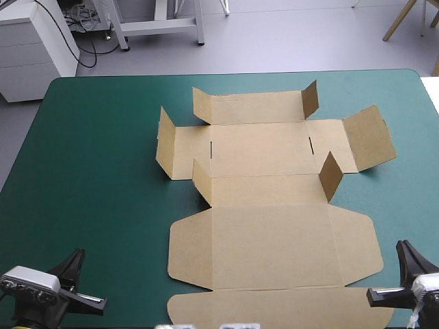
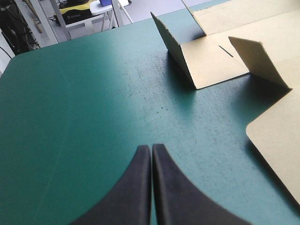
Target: Fold the box
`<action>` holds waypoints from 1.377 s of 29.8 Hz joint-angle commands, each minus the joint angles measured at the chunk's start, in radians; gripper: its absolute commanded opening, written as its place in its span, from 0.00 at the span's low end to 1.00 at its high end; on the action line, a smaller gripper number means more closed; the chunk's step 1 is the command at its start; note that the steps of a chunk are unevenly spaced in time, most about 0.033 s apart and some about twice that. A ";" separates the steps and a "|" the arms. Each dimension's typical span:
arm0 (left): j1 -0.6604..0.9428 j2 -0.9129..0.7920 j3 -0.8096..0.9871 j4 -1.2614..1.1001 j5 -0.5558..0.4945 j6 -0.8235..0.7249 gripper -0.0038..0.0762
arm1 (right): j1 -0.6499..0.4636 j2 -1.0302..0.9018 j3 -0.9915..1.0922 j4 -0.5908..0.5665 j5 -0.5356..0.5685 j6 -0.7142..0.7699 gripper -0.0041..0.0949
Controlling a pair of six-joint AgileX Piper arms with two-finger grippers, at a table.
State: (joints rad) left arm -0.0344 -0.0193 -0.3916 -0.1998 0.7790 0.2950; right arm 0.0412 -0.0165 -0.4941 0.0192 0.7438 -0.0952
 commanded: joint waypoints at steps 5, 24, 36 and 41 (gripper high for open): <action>0.000 -0.012 -0.021 -0.014 -0.078 -0.012 0.04 | 0.003 -0.018 -0.026 -0.001 -0.081 0.000 0.04; 0.000 -0.012 -0.021 -0.014 -0.078 -0.012 0.04 | 0.003 -0.018 -0.026 -0.001 -0.081 0.000 0.04; 0.000 -0.012 -0.021 -0.014 -0.078 -0.012 0.04 | 0.003 -0.018 -0.026 0.003 -0.081 0.000 0.74; 0.000 -0.012 -0.021 -0.014 -0.078 -0.012 0.04 | 0.003 -0.018 -0.026 0.003 -0.081 0.000 0.85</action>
State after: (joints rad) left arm -0.0344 -0.0193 -0.3916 -0.1998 0.7766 0.2897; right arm 0.0412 -0.0165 -0.4941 0.0192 0.7432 -0.0952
